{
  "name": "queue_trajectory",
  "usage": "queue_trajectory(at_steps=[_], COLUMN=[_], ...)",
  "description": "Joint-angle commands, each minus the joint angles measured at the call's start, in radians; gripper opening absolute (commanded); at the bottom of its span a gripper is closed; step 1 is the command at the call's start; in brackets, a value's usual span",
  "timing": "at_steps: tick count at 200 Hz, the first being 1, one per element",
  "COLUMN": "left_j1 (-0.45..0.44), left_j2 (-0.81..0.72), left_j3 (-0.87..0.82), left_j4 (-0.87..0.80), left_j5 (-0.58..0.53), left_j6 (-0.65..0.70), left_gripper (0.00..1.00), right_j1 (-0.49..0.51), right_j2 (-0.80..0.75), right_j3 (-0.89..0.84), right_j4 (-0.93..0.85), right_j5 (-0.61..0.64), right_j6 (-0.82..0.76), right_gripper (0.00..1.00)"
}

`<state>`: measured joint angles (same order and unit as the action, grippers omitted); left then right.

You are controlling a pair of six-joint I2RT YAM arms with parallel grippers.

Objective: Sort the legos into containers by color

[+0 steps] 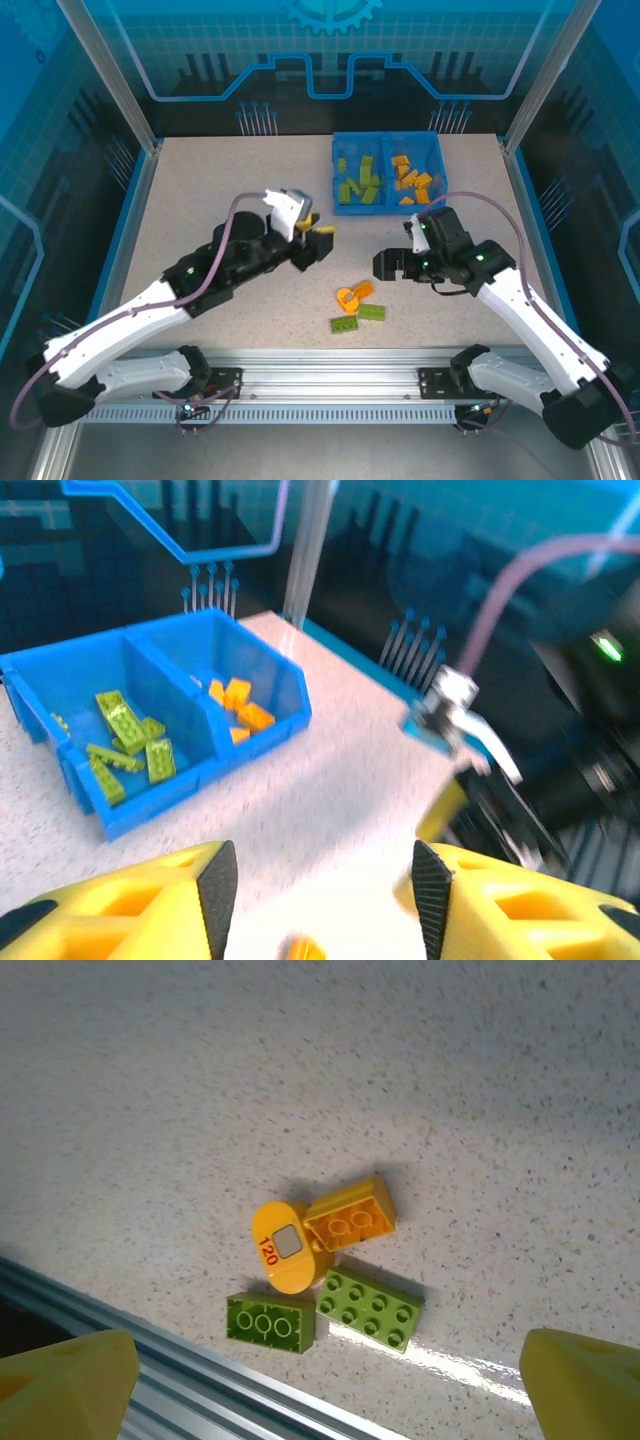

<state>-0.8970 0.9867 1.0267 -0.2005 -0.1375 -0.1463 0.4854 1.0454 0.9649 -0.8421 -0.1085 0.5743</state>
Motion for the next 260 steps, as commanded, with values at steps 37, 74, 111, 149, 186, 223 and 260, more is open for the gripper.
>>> queue_trajectory(at_steps=[37, 74, 111, 149, 186, 223, 260], left_j1=[-0.025, -0.023, -0.023, -0.023, -0.023, -0.022, -0.022], left_j2=[-0.316, -0.396, -0.359, -0.349, -0.344, -0.335, -0.337], left_j3=[-0.144, -0.293, -0.333, -0.356, -0.37, -0.378, -0.384], left_j4=[-0.393, -0.357, -0.388, -0.394, -0.389, -0.389, -0.383], left_j5=[0.356, 0.39, 0.386, 0.365, 0.368, 0.37, 0.366], left_j6=[0.697, 0.914, 0.964, 0.956, 0.965, 0.971, 0.973], left_gripper=[0.79, 0.92, 0.99, 0.99, 0.99, 0.99, 0.99], right_j1=[0.062, 0.126, 0.188, 0.204, 0.207, 0.208, 0.197], right_j2=[0.198, 0.387, 0.514, 0.613, 0.679, 0.705, 0.695], right_j3=[-0.074, -0.021, 0.053, 0.087, 0.08, 0.067, 0.059], right_j4=[0.139, 0.13, 0.126, 0.142, 0.172, 0.174, 0.161], right_j5=[0.033, 0.068, 0.111, 0.11, 0.101, 0.116, 0.134], right_j6=[0.415, 0.537, 0.579, 0.6, 0.62, 0.634, 0.624], right_gripper=[1.0, 0.92, 0.82, 0.74, 0.58, 0.41, 0.25])
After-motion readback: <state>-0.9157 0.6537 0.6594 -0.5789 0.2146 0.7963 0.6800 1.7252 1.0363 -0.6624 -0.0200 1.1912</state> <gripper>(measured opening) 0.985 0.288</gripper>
